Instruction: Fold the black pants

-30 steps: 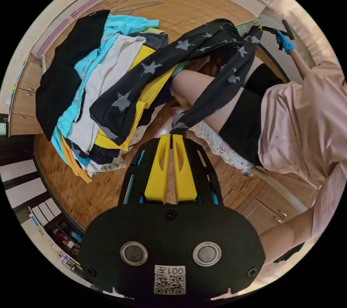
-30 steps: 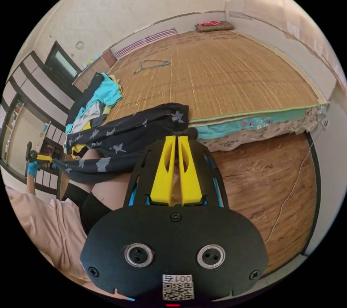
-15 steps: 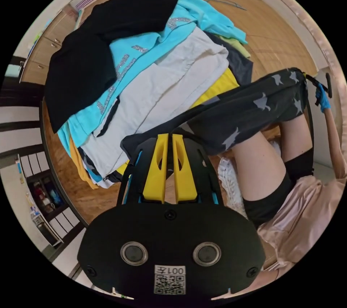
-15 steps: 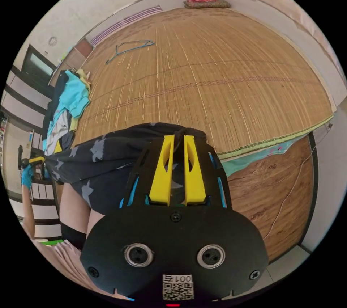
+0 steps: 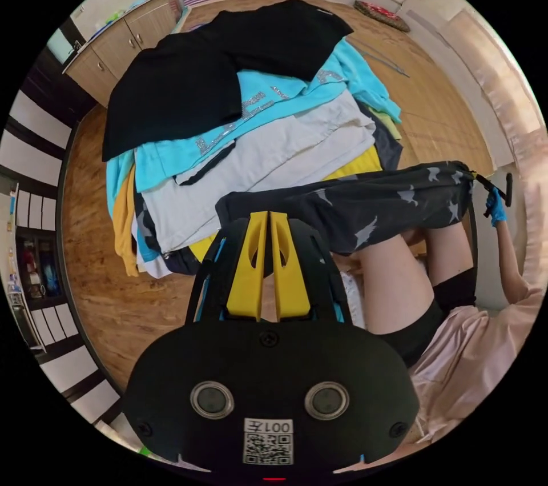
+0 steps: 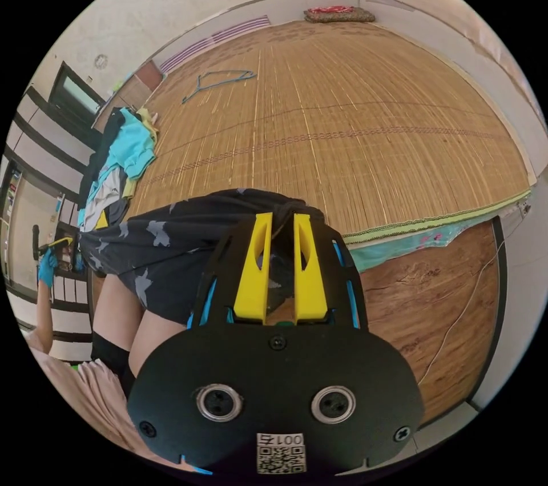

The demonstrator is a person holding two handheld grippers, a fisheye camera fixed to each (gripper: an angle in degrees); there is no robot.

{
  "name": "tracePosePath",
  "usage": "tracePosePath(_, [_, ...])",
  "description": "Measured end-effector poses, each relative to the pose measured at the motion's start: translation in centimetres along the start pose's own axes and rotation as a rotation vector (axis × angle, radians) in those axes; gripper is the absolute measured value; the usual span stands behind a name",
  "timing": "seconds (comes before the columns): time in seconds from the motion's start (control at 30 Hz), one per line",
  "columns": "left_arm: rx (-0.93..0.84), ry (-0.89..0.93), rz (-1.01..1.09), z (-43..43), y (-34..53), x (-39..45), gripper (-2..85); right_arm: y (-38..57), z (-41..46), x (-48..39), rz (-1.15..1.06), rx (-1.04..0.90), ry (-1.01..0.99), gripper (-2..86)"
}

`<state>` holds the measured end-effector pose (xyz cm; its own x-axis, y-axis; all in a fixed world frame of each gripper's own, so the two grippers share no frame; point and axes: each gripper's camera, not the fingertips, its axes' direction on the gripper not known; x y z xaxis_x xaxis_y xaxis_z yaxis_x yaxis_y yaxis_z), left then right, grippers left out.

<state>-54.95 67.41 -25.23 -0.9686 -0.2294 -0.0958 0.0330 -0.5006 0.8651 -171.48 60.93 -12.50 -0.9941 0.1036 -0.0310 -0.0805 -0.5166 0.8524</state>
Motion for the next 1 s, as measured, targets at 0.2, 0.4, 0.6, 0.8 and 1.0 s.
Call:
tracePosePath(0.2, [0.070,0.025,0.117,-1.1,0.5,4.6,-0.5,-1.1,-1.3,0.0,-0.058,-0.032,0.046,4.7])
tracePosePath(0.4, [0.071,0.047,0.255,-0.6,-0.3,10.1,-0.3,-1.0,-1.7,0.4,-0.046,-0.024,0.080,5.8])
tracePosePath(0.6, [0.080,-0.007,0.279,1.8,-1.5,16.0,0.0,0.3,0.0,0.0,-0.049,0.012,0.016,7.7])
tracePosePath(0.8, [0.100,-0.003,0.328,2.7,-1.7,22.4,0.2,0.2,0.3,-0.1,-0.059,0.085,-0.006,9.0])
tracePosePath(1.0, [0.109,-0.007,0.432,1.9,-1.1,28.0,0.1,-0.6,-0.2,-0.6,-0.136,0.042,-0.072,11.3])
